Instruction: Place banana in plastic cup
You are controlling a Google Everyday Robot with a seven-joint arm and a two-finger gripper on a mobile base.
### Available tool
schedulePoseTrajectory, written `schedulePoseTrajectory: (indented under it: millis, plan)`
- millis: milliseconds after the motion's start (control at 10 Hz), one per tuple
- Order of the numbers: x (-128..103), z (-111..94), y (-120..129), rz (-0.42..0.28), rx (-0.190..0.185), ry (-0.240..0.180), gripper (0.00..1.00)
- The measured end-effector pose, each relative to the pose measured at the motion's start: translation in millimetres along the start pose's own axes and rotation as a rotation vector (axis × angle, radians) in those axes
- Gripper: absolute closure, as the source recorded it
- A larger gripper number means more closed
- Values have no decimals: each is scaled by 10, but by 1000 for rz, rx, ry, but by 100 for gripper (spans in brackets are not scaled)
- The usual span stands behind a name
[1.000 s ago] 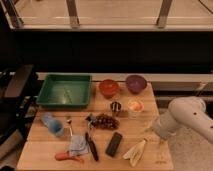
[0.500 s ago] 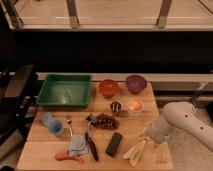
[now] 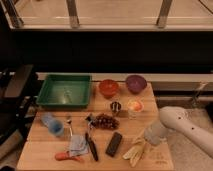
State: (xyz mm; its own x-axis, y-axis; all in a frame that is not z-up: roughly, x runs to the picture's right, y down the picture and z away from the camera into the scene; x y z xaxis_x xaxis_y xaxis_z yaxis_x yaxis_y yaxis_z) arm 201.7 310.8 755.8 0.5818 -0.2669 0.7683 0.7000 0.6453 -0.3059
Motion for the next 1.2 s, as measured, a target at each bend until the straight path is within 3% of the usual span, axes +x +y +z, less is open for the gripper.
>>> schedulePoseTrajectory:
  millis: [200,600,900,1000,1200]
  plan:
    - [-7,68,18,15,0,-34,56]
    - [-62,-204,-23,55,39,25,96]
    - [-38,-478,-94,92,88,86,100]
    - [-30,-607,-148,104,121,107,100]
    - [-5,-975,-365,110,228,128,100]
